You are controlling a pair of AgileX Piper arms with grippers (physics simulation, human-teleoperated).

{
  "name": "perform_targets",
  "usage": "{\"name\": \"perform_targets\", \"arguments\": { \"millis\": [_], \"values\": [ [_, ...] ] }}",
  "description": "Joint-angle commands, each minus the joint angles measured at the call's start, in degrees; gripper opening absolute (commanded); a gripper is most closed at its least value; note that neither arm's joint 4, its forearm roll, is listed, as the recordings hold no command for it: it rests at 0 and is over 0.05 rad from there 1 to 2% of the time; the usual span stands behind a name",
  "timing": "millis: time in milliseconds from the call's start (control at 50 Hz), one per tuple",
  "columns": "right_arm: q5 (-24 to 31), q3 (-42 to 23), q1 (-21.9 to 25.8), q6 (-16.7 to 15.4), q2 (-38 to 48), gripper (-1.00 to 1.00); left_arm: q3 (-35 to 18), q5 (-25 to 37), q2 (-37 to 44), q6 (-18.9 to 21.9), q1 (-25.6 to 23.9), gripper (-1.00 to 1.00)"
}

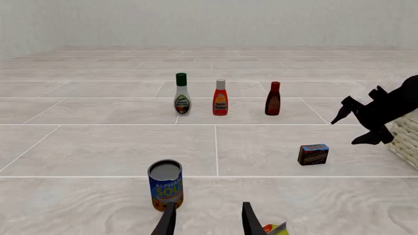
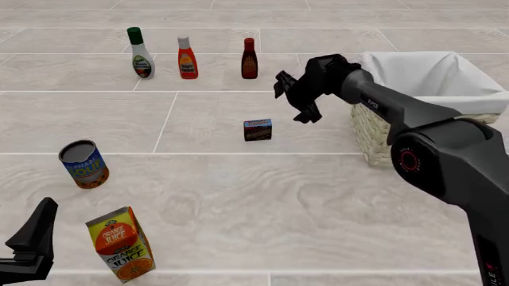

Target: Pick the chocolate pudding and place it in the basket.

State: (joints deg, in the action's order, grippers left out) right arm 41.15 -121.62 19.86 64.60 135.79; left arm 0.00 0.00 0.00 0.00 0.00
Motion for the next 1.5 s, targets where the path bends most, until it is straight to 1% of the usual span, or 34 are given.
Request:
{"name": "perform_targets", "arguments": {
  "millis": [20,160,220,400,580,1200,1500],
  "values": [
    [-2.5,2.4,1.9,3.6,0.2,1.00,0.0,0.0,0.0,0.0,0.0,1.00],
    [-3.9,3.7,3.3,5.4,0.2,1.00,0.0,0.0,0.0,0.0,0.0,1.00],
    [-4.3,4.0,3.5,5.4,0.1,1.00,0.0,0.0,0.0,0.0,0.0,1.00],
    [-4.9,4.1,4.2,6.7,0.3,1.00,0.0,0.0,0.0,0.0,0.0,1.00],
    [-4.8,2.2,4.4,7.1,1.4,1.00,0.0,0.0,0.0,0.0,0.0,1.00],
    [-4.4,-3.0,5.6,10.4,6.8,1.00,0.0,0.0,0.0,0.0,0.0,1.00],
    [-5.1,-1.9,6.1,11.6,6.8,1.00,0.0,0.0,0.0,0.0,0.0,1.00]
  ]
}}
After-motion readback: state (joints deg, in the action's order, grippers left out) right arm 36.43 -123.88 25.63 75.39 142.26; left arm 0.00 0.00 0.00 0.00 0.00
